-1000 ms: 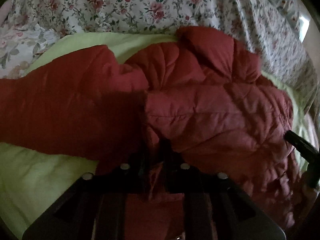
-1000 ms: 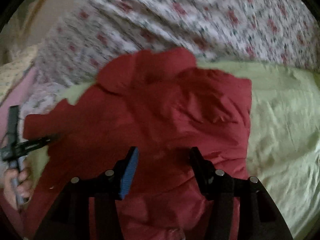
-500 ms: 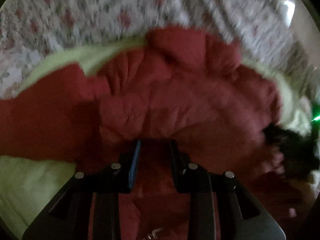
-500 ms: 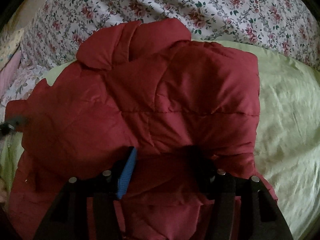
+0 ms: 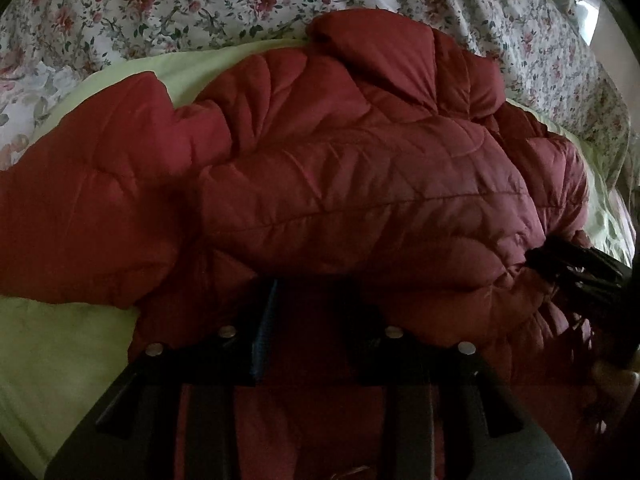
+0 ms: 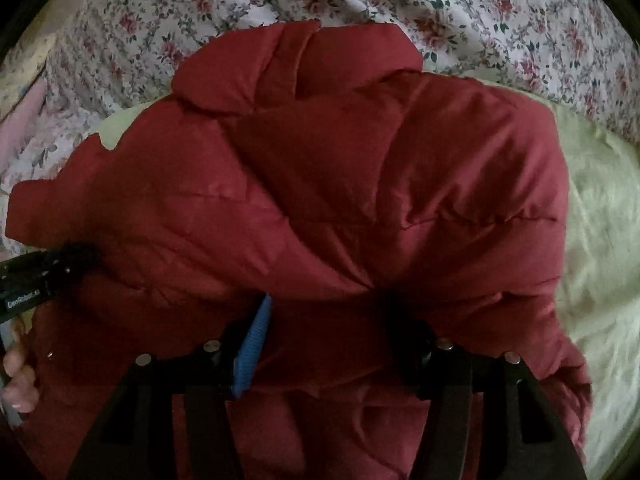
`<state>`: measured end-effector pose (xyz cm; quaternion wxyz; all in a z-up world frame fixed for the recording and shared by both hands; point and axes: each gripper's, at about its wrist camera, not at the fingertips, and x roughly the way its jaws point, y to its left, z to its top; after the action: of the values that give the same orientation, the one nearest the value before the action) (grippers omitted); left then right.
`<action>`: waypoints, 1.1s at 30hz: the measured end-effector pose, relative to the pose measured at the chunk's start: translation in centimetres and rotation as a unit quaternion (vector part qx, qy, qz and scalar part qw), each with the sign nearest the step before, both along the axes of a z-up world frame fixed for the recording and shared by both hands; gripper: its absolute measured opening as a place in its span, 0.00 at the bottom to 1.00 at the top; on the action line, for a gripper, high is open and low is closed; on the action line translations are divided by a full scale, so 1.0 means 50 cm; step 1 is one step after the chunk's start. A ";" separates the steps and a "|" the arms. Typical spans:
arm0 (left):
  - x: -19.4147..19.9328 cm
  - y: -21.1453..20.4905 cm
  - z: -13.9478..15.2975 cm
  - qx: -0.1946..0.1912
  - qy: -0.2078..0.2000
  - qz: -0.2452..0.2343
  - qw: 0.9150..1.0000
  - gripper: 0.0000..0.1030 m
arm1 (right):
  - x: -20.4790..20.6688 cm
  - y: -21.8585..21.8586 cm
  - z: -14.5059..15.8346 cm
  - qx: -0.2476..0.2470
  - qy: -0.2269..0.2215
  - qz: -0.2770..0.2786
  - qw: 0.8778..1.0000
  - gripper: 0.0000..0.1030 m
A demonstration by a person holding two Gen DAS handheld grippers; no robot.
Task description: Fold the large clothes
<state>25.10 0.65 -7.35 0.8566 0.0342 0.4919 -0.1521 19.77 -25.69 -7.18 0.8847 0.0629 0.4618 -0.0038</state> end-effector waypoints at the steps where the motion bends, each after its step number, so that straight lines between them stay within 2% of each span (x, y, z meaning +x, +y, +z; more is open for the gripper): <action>1: -0.001 0.003 0.002 -0.006 0.000 0.003 1.000 0.32 | 0.003 0.001 0.002 -0.003 0.003 0.000 1.000 0.57; 4: -0.016 0.030 0.019 -0.050 0.012 0.009 0.999 0.40 | -0.002 -0.001 0.016 0.002 0.002 -0.003 1.000 0.57; 5: -0.023 0.041 0.026 -0.065 0.014 0.012 0.998 0.46 | -0.009 -0.004 0.024 0.011 0.000 -0.005 1.000 0.57; 6: -0.032 0.054 0.035 -0.072 0.011 0.019 0.997 0.54 | -0.019 -0.007 0.034 0.021 -0.004 -0.009 1.000 0.57; 8: -0.049 0.076 0.046 -0.070 0.004 0.036 0.997 0.59 | -0.043 -0.010 0.061 0.040 -0.015 -0.014 0.999 0.57; 12: -0.069 0.135 0.047 -0.086 0.016 0.077 0.993 0.60 | -0.092 0.005 0.088 0.060 -0.032 -0.004 0.998 0.58; 17: -0.083 0.225 0.043 -0.118 0.036 0.137 0.983 0.60 | -0.155 0.013 0.100 0.089 -0.035 -0.002 0.995 0.58; 20: -0.091 0.278 0.050 -0.120 0.024 0.179 0.976 0.74 | -0.190 0.017 0.113 0.101 -0.039 -0.002 0.994 0.58; 21: -0.091 0.294 0.051 -0.119 0.020 0.190 0.974 0.76 | -0.201 0.019 0.117 0.105 -0.040 -0.002 0.994 0.59; 24: -0.086 0.356 0.054 -0.116 0.011 0.228 0.967 0.76 | -0.236 0.026 0.134 0.105 -0.046 0.001 0.993 0.60; 27: -0.067 0.433 0.048 -0.122 0.008 0.270 0.955 0.76 | -0.263 0.025 0.146 0.111 -0.054 0.001 0.992 0.61; 29: -0.056 0.489 0.042 -0.122 0.002 0.305 0.944 0.76 | -0.275 0.026 0.150 0.111 -0.056 -0.002 0.992 0.61; 33: -0.028 0.583 0.021 -0.120 0.017 0.359 0.926 0.76 | -0.289 0.031 0.149 0.112 -0.051 0.002 0.992 0.62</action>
<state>23.68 29.79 -6.29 0.8434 -0.2497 0.4636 0.1071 5.34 -24.15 0.27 0.8943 0.1610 0.4141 0.0533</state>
